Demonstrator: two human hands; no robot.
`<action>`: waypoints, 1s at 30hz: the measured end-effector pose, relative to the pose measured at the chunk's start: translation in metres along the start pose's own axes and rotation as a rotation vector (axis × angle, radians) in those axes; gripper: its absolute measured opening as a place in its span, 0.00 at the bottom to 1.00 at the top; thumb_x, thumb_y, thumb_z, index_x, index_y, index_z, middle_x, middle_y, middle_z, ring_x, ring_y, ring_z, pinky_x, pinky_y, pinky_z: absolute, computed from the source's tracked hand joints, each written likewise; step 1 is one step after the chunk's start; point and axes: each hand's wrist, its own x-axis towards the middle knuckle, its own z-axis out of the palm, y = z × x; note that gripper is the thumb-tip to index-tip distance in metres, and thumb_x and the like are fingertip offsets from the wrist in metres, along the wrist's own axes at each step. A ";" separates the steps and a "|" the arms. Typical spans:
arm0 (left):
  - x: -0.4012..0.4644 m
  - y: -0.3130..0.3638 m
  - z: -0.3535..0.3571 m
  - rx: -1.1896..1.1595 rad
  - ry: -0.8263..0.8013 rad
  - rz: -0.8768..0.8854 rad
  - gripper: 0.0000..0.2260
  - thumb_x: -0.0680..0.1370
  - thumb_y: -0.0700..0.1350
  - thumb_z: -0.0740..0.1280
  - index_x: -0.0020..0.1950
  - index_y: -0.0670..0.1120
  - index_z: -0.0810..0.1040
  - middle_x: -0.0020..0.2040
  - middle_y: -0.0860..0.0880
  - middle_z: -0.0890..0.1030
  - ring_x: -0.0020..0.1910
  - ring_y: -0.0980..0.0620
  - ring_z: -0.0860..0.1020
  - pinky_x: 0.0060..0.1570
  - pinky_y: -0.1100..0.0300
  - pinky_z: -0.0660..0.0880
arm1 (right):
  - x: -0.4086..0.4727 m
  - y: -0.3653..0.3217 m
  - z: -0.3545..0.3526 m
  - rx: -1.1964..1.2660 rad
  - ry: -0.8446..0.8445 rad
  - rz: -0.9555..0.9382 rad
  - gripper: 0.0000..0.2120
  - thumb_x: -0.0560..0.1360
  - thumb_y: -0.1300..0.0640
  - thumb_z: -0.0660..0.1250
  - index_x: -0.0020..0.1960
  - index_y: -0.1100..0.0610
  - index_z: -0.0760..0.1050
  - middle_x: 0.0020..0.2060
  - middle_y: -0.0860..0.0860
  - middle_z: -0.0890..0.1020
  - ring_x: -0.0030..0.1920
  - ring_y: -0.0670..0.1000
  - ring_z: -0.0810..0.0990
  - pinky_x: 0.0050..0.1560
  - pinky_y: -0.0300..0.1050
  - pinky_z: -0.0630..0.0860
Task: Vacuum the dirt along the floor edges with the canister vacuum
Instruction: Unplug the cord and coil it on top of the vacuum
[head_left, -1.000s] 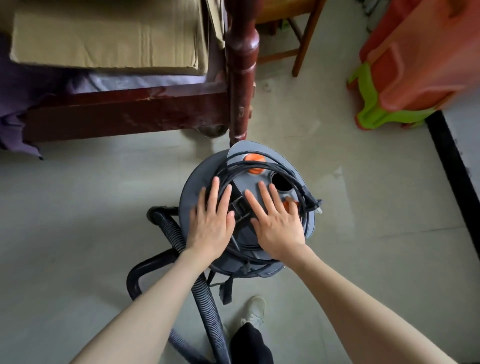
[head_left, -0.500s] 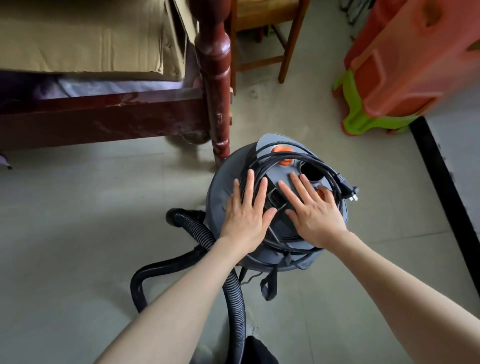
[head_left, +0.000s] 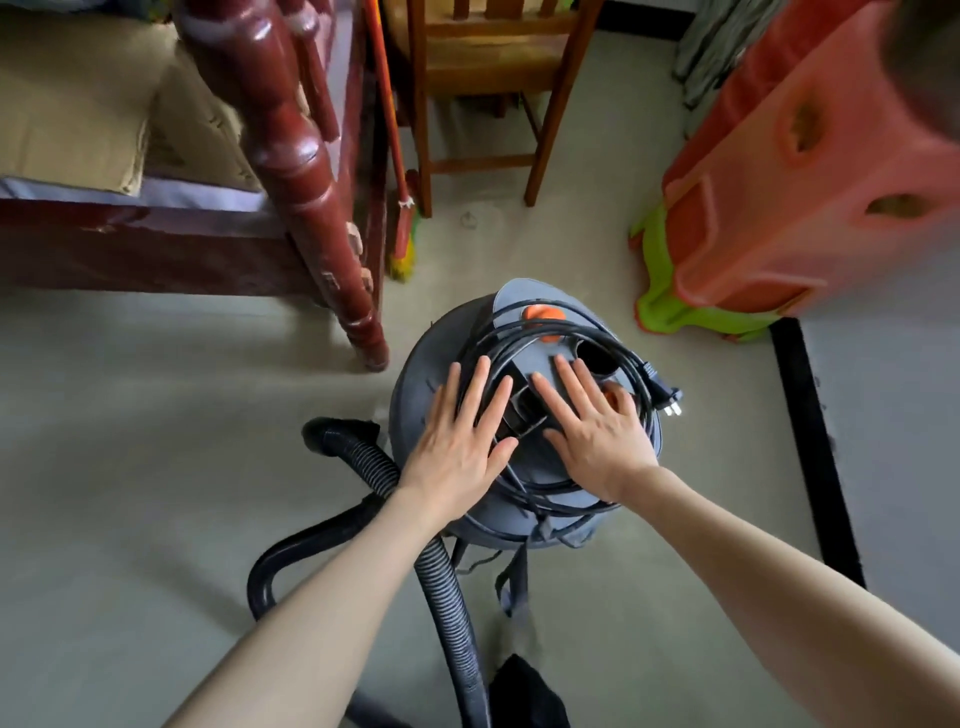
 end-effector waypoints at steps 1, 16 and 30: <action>0.010 0.009 0.004 0.003 0.012 -0.006 0.30 0.81 0.56 0.52 0.77 0.48 0.42 0.76 0.45 0.36 0.76 0.38 0.39 0.74 0.42 0.50 | 0.004 0.017 0.001 -0.011 0.013 -0.018 0.31 0.83 0.43 0.45 0.69 0.41 0.20 0.76 0.49 0.32 0.79 0.53 0.37 0.75 0.57 0.48; 0.142 0.088 0.015 0.043 0.222 -0.266 0.29 0.78 0.50 0.61 0.75 0.37 0.61 0.75 0.35 0.59 0.73 0.30 0.59 0.67 0.36 0.62 | 0.095 0.161 -0.051 -0.166 0.006 -0.261 0.31 0.84 0.43 0.45 0.68 0.41 0.21 0.79 0.52 0.36 0.79 0.53 0.38 0.76 0.57 0.44; 0.292 0.066 -0.019 -0.013 0.224 -0.395 0.30 0.82 0.55 0.53 0.78 0.41 0.48 0.78 0.40 0.45 0.76 0.35 0.46 0.73 0.41 0.49 | 0.224 0.217 -0.116 -0.187 0.034 -0.173 0.32 0.85 0.47 0.49 0.68 0.41 0.22 0.80 0.52 0.38 0.80 0.53 0.41 0.77 0.52 0.40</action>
